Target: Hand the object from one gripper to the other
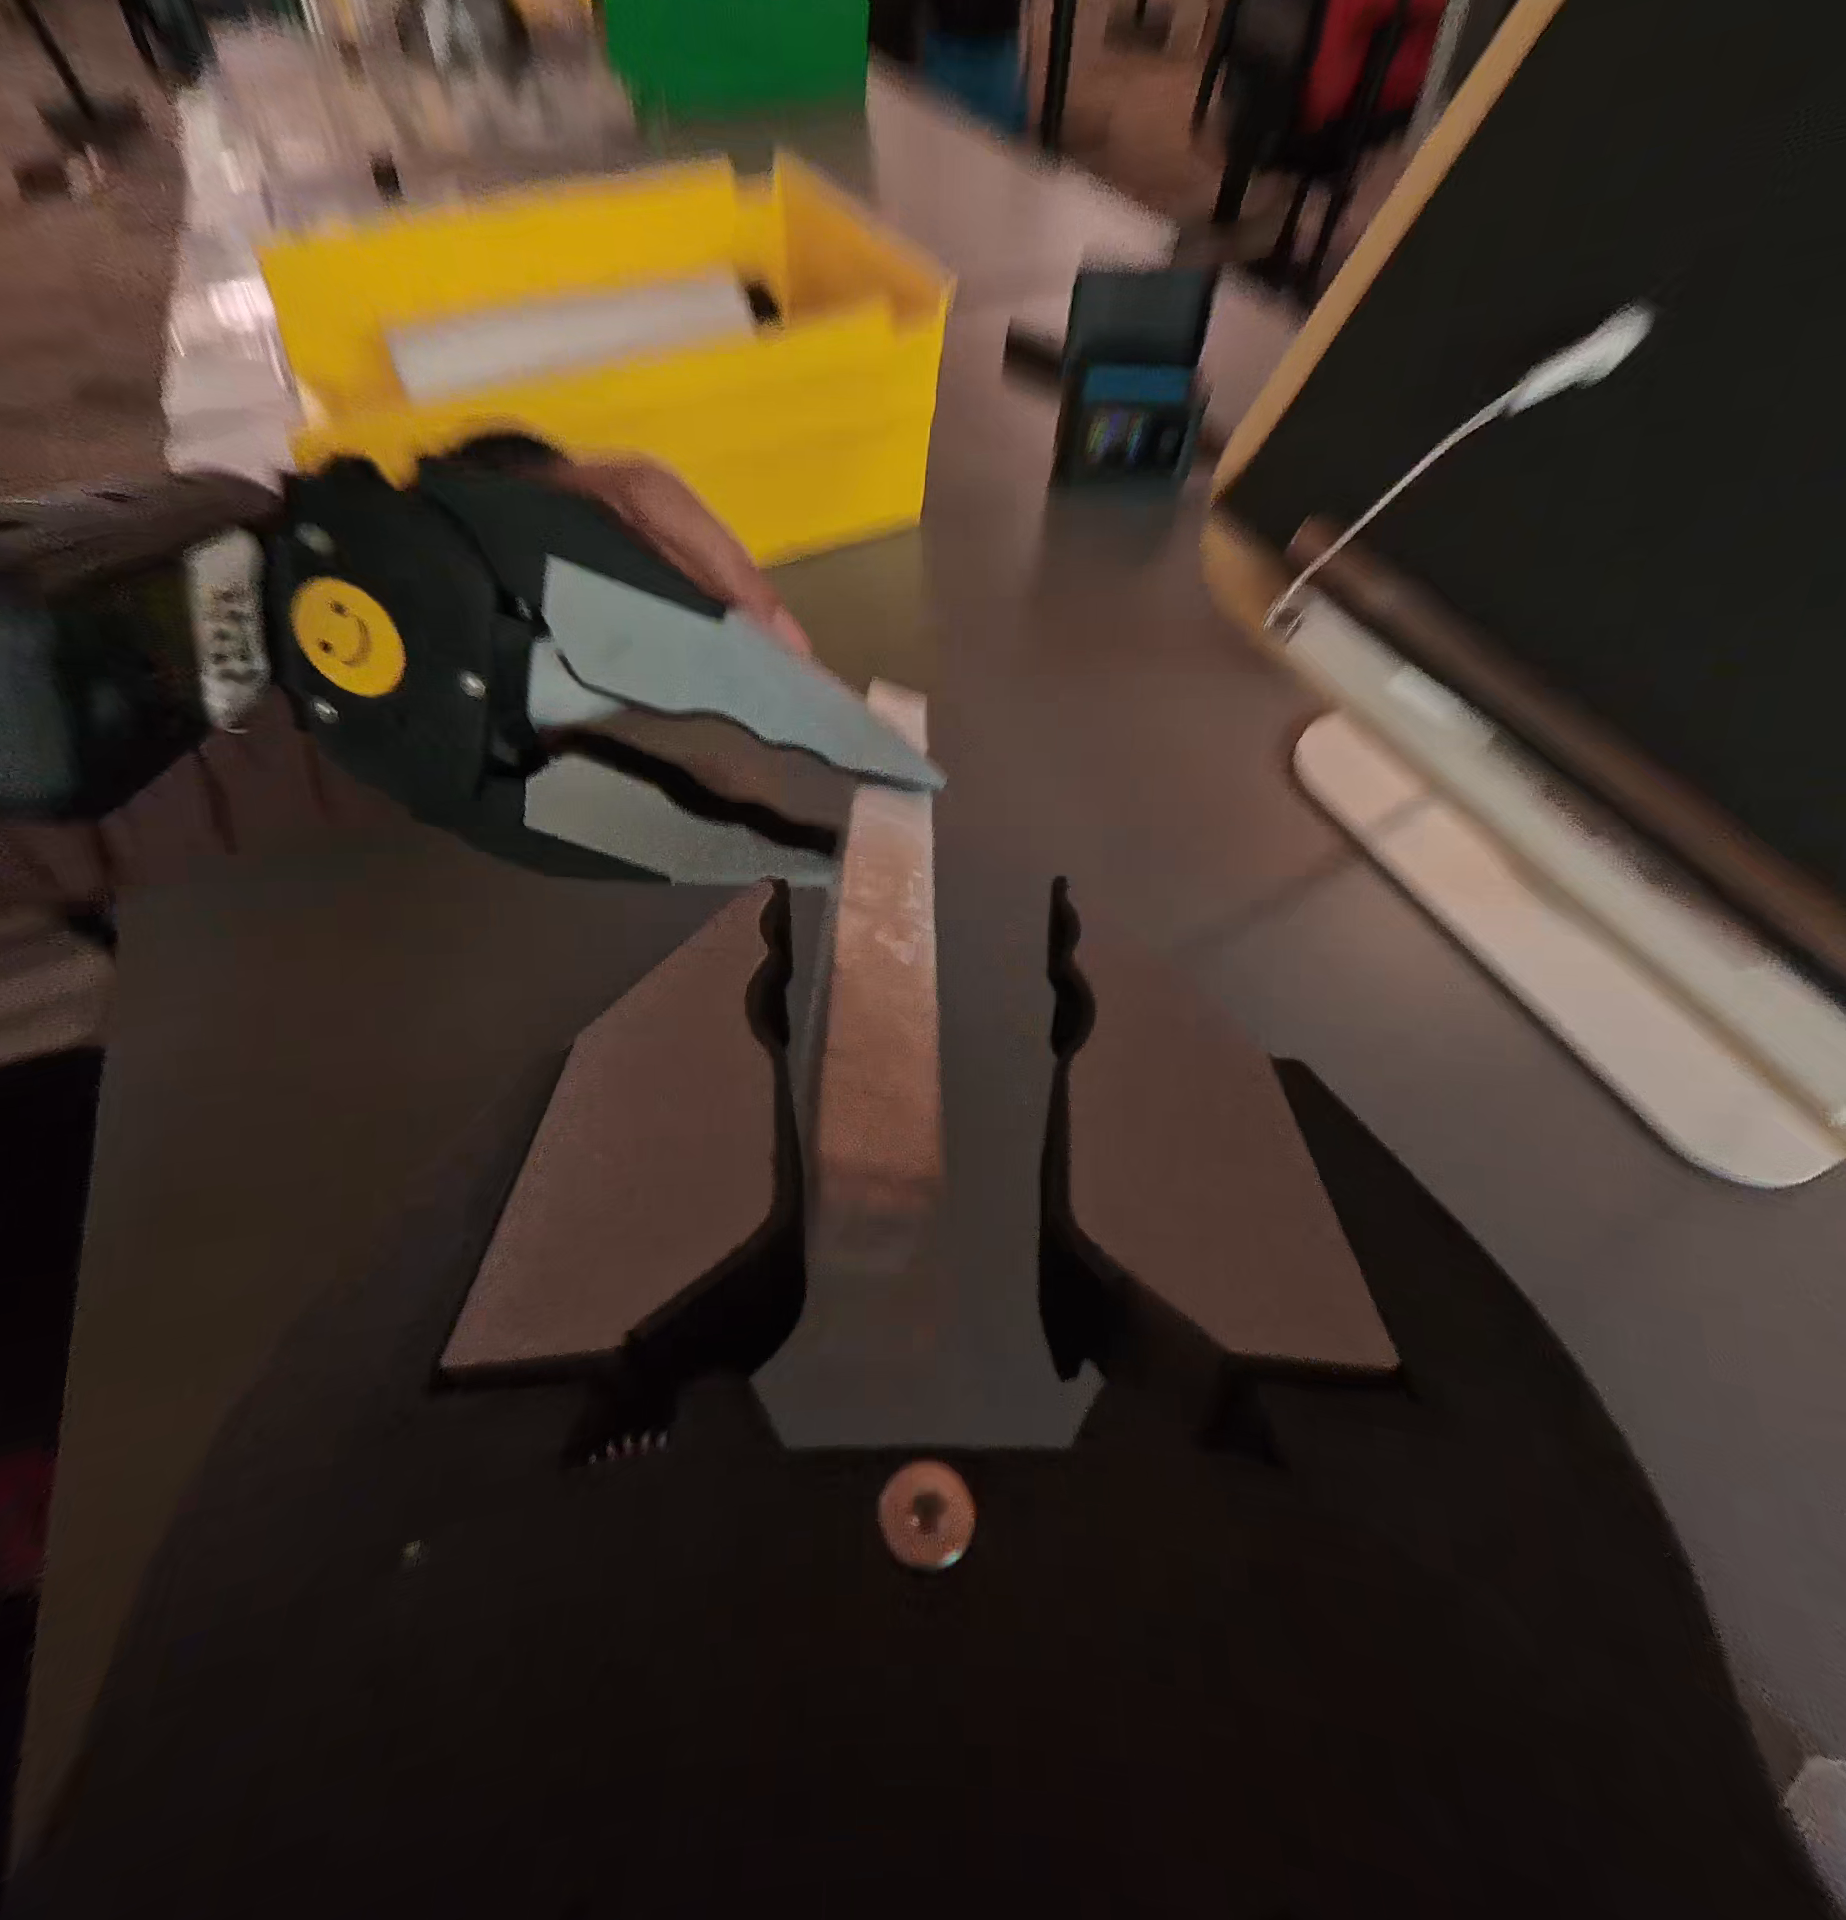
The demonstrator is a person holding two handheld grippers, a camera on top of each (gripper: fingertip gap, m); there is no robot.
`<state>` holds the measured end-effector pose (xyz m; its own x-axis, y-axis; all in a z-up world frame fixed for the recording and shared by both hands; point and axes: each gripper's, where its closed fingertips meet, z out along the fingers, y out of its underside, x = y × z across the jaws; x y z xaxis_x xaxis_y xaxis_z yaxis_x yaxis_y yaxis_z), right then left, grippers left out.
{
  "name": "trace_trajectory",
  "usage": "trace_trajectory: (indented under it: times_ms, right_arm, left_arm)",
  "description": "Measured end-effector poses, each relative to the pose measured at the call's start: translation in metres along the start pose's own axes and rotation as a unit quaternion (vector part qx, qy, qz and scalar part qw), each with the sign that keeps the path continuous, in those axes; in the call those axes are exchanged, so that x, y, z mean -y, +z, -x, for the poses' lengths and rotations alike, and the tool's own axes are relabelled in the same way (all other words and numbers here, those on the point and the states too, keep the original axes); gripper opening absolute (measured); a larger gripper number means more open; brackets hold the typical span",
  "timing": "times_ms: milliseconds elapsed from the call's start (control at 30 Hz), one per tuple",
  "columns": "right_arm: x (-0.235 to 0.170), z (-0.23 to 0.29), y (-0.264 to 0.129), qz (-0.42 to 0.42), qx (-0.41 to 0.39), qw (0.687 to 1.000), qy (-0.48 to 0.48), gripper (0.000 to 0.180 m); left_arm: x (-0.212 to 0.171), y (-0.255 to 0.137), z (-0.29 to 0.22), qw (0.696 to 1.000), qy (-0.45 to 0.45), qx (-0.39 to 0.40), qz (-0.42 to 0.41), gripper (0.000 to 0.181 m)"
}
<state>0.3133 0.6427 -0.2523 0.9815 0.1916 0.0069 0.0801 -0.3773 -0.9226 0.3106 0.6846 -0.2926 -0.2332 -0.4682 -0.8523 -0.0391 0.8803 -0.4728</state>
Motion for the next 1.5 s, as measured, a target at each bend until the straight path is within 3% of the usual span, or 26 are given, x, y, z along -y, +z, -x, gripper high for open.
trace_trajectory:
  times_ms: [167,300,367,467,500,533,567,733,833,967,1133,1267,1333,1400,1500]
  right_arm:
    - [0.051,-0.006,-0.048,-0.178,0.015,0.984,0.028,0.072]
    - [0.050,-0.002,-0.046,-0.185,0.039,0.981,0.041,0.077]
    - [0.041,0.004,-0.027,-0.155,0.054,0.986,0.042,0.080]
    - [0.030,0.029,0.002,-0.122,0.110,0.986,0.036,0.076]
    - [0.028,0.035,0.009,-0.115,0.119,0.986,0.032,0.068]
    - [0.026,0.039,0.014,-0.112,0.123,0.986,0.026,0.048]
    - [0.023,0.044,0.017,-0.105,0.133,0.985,0.014,0.023]
    - [0.026,0.029,0.015,-0.112,0.053,0.991,-0.048,0.022]
    - [0.029,-0.001,0.008,-0.102,-0.089,0.985,-0.109,0.021]
    - [0.019,-0.030,0.005,-0.022,-0.263,0.933,-0.244,0.022]
    - [0.002,-0.025,0.028,0.040,-0.264,0.926,-0.267,0.021]
    - [-0.004,-0.027,0.040,0.086,-0.292,0.901,-0.308,0.019]
    - [-0.004,-0.020,0.046,0.091,-0.289,0.893,-0.332,0.019]
    - [-0.002,-0.015,0.050,0.085,-0.289,0.889,-0.345,0.019]
    - [-0.001,-0.017,0.051,0.088,-0.295,0.885,-0.349,0.023]
  left_arm:
    - [-0.002,-0.011,0.012,0.967,-0.232,-0.082,-0.064,0.018]
    - [0.015,-0.022,0.018,0.883,-0.409,-0.186,-0.138,0.018]
    - [0.029,-0.029,0.015,0.856,-0.431,-0.225,-0.173,0.018]
    - [0.044,-0.033,0.000,0.840,-0.430,-0.277,-0.182,0.018]
    - [0.048,-0.034,-0.006,0.835,-0.430,-0.294,-0.179,0.018]
    - [0.051,-0.033,-0.011,0.831,-0.430,-0.306,-0.176,0.018]
    - [0.052,-0.032,-0.017,0.829,-0.429,-0.317,-0.170,0.018]
    - [0.039,-0.023,-0.013,0.832,-0.450,-0.292,-0.141,0.027]
    - [0.025,-0.021,-0.002,0.830,-0.475,-0.263,-0.125,0.048]
    - [0.026,-0.022,0.012,0.803,-0.522,-0.252,-0.138,0.064]
    - [0.039,-0.023,0.020,0.829,-0.496,-0.203,-0.158,0.071]
    - [0.050,-0.021,0.027,0.843,-0.485,-0.156,-0.171,0.065]
    - [0.049,-0.021,0.034,0.853,-0.478,-0.119,-0.172,0.051]
    - [0.044,-0.020,0.035,0.860,-0.471,-0.105,-0.163,0.024]
    - [0.035,-0.019,0.034,0.861,-0.471,-0.126,-0.143,0.022]
